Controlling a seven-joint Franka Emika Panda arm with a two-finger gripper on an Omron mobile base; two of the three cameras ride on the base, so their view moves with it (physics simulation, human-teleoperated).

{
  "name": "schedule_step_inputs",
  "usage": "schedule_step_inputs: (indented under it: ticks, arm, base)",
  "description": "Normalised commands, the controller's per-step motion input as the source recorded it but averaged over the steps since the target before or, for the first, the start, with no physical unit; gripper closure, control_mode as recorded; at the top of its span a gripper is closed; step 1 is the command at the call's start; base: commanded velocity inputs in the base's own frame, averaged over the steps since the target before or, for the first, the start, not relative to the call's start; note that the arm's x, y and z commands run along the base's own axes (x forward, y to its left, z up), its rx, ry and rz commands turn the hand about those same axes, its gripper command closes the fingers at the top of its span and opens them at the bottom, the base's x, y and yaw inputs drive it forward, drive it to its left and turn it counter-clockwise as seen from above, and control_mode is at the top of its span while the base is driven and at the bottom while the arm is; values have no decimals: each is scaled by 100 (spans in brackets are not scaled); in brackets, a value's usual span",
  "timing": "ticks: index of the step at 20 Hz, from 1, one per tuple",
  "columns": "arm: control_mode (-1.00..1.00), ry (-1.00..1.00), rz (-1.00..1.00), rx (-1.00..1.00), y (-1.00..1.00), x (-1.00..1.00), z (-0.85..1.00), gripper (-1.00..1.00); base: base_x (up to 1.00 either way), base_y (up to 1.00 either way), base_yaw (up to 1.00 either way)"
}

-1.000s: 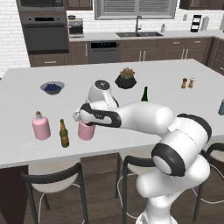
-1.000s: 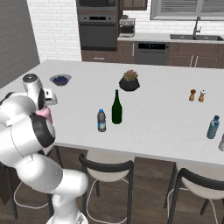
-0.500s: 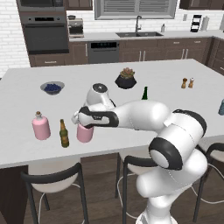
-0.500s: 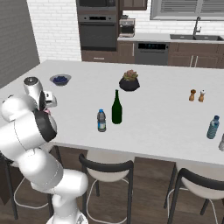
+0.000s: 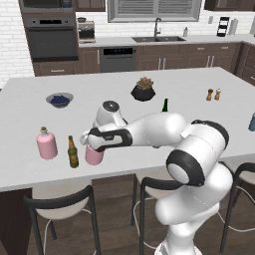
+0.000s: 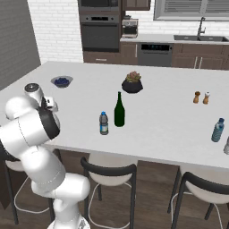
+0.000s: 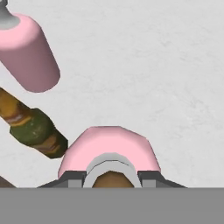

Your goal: Move the plastic bottles in the middle to the plastics group, and the glass bottles in the middle to the glass group.

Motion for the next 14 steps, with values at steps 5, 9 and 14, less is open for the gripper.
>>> schedule_step_inputs:
  ticks: [5, 9, 14]
  arm:
    - [-100, -1, 0, 0, 3, 14, -35, 100]
    - [-100, -2, 1, 0, 5, 12, -28, 100]
    - [-100, -1, 0, 0, 9, 9, -5, 100]
  base:
    - [0, 0, 0]
    - [0, 0, 0]
    - [0, 0, 0]
